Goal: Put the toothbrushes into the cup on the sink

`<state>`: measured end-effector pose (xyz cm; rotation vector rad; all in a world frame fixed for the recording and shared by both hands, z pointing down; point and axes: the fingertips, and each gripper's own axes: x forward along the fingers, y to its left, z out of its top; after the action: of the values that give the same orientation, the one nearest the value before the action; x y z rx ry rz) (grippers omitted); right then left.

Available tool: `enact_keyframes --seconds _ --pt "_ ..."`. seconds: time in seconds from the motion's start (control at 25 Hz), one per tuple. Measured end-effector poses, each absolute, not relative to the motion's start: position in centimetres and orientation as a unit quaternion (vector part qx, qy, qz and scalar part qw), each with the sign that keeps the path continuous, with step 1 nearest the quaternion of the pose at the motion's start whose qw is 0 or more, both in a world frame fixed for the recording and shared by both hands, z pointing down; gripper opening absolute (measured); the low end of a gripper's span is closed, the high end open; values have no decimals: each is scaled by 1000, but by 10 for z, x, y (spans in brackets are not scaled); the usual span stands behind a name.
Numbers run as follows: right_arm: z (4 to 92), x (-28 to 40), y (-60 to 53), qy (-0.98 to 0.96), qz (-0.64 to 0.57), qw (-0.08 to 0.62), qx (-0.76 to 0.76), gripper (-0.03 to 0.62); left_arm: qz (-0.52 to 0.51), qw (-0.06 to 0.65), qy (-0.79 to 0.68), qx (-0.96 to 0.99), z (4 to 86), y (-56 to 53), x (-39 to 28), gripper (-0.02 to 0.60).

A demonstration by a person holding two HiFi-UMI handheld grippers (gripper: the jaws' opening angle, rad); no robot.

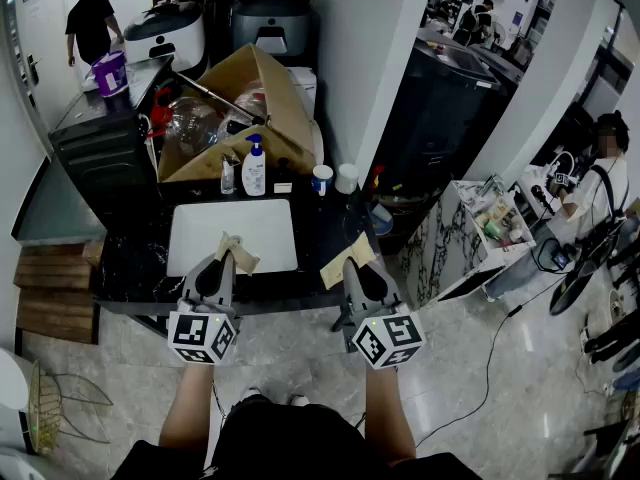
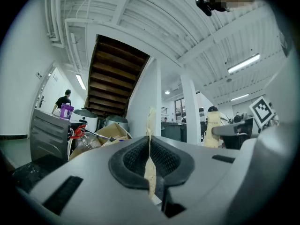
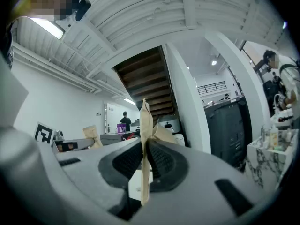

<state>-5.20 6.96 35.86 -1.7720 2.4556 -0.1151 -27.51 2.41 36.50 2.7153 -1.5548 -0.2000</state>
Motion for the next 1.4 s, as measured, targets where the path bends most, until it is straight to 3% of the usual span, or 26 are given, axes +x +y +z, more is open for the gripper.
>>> enact_keyframes --seconds 0.76,1.4 --pt "375 -30 89 822 -58 66 -562 37 -53 -14 -493 868 367 49 -238 5" --pt "358 -71 92 771 -49 73 -631 35 -59 -5 -426 903 366 27 -283 5"
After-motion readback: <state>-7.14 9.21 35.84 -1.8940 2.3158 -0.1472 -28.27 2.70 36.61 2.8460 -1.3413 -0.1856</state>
